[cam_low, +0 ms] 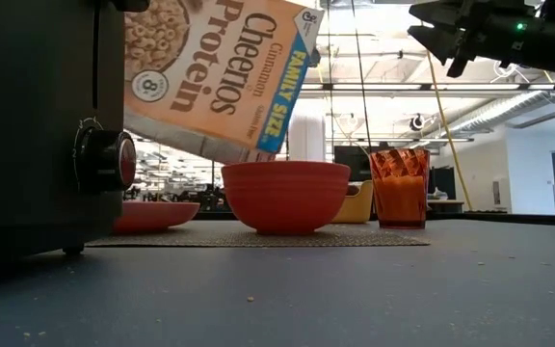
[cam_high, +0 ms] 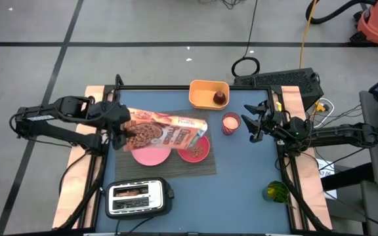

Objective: Arrange a breakfast setting
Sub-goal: Pour the cereal into the dark pink bowl

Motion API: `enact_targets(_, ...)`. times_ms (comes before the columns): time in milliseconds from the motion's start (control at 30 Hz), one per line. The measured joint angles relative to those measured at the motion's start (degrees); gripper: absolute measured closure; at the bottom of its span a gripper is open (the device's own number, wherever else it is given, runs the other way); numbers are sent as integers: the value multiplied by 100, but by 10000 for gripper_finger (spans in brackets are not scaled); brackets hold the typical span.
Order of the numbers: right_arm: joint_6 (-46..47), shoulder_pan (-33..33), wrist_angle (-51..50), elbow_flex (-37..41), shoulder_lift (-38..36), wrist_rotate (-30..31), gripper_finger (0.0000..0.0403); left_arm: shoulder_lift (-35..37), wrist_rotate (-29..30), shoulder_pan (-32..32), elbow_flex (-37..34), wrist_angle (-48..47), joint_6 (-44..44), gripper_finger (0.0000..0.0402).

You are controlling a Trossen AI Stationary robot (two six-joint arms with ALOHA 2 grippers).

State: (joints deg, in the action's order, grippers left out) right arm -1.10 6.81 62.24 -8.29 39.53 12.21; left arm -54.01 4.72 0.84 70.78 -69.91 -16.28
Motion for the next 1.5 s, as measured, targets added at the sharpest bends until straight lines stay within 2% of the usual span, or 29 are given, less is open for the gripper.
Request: enact_targets(1500,0,0,-39,0,-1,0,188,95,-32,48,4,-80,66,158)
